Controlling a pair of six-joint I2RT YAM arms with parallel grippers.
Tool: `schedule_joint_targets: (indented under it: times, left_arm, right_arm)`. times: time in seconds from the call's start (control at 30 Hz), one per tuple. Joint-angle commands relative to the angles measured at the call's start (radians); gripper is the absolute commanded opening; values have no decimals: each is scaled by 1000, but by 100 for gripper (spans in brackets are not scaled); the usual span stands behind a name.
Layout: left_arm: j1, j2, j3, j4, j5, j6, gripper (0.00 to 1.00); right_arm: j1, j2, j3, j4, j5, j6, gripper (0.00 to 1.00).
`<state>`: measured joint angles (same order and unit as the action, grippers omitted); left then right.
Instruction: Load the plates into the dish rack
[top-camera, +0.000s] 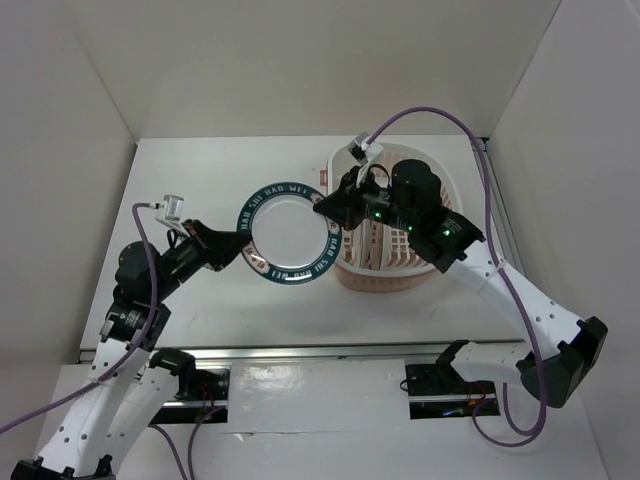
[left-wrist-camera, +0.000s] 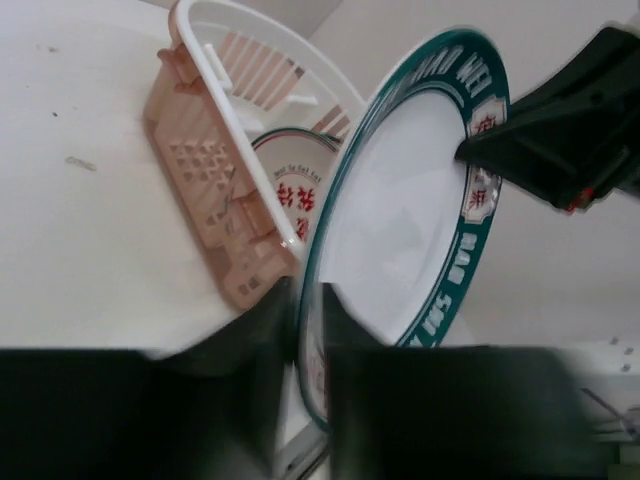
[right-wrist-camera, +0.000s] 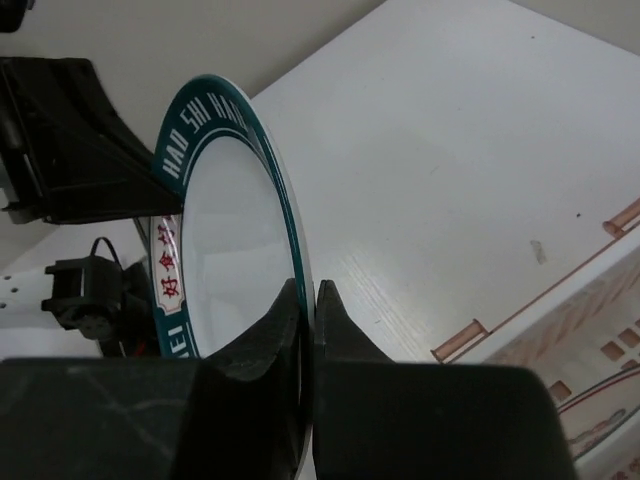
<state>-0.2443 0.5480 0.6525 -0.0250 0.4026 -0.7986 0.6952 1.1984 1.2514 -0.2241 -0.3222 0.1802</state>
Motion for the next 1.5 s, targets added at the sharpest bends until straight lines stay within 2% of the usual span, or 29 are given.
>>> schedule_joint_targets:
  times: [0.0,0.03,0.1,0.13,0.17,0.27,0.3,0.33,0.37,0.43,0.47,0.57,0.7,0.9,1.07,1.27,1.47]
  left_arm:
    - [-9,13,58,148,-22,-50,43]
    - [-9,13,68,119,-48,-24,58]
    - [-9,13,68,34,-88,1,76]
    - [-9,13,82,-1,-126,25,86]
    - [-9,13,93,-63,-140,38,100]
    - [-9,13,119,-179,-191,85,100]
    - [-9,13,119,-266,-208,85,100]
    - [-9,24,136,-317,-238,101,100]
    - [-9,33,147,-360,-248,126,100]
    - [-9,46,157,-427,-283,148,100]
    - [-9,55,157,-482,-297,173,100]
    - [-9,46,157,-529,-318,191,100]
    - [-9,20,138,-529,-279,191,100]
    - [-9,9,128,-515,-249,210,100]
    - [-9,-49,119,-506,-240,210,100]
    - [-9,-49,119,-506,-219,219,100]
    - [-9,-59,119,-506,-200,219,100]
  right_arm:
    - [1,-17,34,-7,23,-1,0]
    - [1,-17,46,-27,58,-1,0]
    - [1,-43,103,-61,125,-1,0]
    - [1,-62,130,-107,217,-1,0]
    - [1,-71,188,-132,273,-1,0]
    - [1,-89,287,-250,535,-30,0]
    - [1,-89,346,-282,596,-47,0]
    - [1,-89,367,-311,659,-74,0]
    - [1,-89,381,-352,796,-84,0]
    - [1,-98,411,-400,912,-108,0]
    - [1,-99,421,-441,1043,-117,0]
    - [1,-109,421,-522,1236,-107,0]
    - [1,-154,301,-500,1356,-107,0]
    - [1,-165,113,-413,1396,-97,0]
    - [-8,-128,36,-350,1405,-97,0]
    - [-17,-65,-44,-314,1405,-62,0]
    - [-103,-27,-104,-268,1292,-53,0]
